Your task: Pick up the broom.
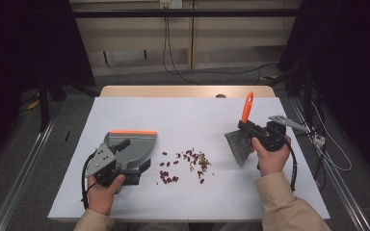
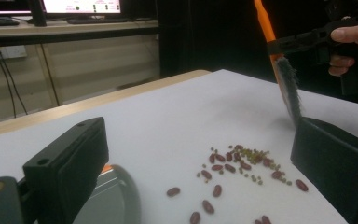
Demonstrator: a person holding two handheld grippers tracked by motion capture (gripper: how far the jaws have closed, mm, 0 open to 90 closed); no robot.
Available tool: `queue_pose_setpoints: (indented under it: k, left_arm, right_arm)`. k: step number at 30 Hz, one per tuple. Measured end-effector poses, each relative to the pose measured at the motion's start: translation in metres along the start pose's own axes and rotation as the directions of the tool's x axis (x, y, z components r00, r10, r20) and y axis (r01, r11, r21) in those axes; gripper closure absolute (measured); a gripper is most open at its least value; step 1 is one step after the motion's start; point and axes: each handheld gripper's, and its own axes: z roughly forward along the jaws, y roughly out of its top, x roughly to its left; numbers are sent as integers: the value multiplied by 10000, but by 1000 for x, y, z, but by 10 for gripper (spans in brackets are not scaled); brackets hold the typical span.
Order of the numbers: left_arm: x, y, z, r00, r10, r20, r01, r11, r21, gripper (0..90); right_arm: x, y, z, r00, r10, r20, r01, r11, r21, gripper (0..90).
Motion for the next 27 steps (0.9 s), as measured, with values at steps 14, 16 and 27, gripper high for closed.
queue_pose_setpoints:
  k: [14, 16, 27]
  left_arm:
    - [-23, 16, 39, 9965, -160, 823, 131, 9993, 351, 40]
    - [-27, 18, 46, 9961, -206, 859, 168, 9988, 451, 41]
    - [-44, 26, 77, 9897, -413, 1371, 299, 9960, 841, 54]
  right_arm:
    - [11, 10, -9, 9989, 32, -469, -63, 9977, -667, 721]
    - [16, 12, -8, 9985, -13, -538, -27, 9972, -753, 721]
    - [43, 17, 8, 9941, -82, -1080, -8, 9966, -824, 721]
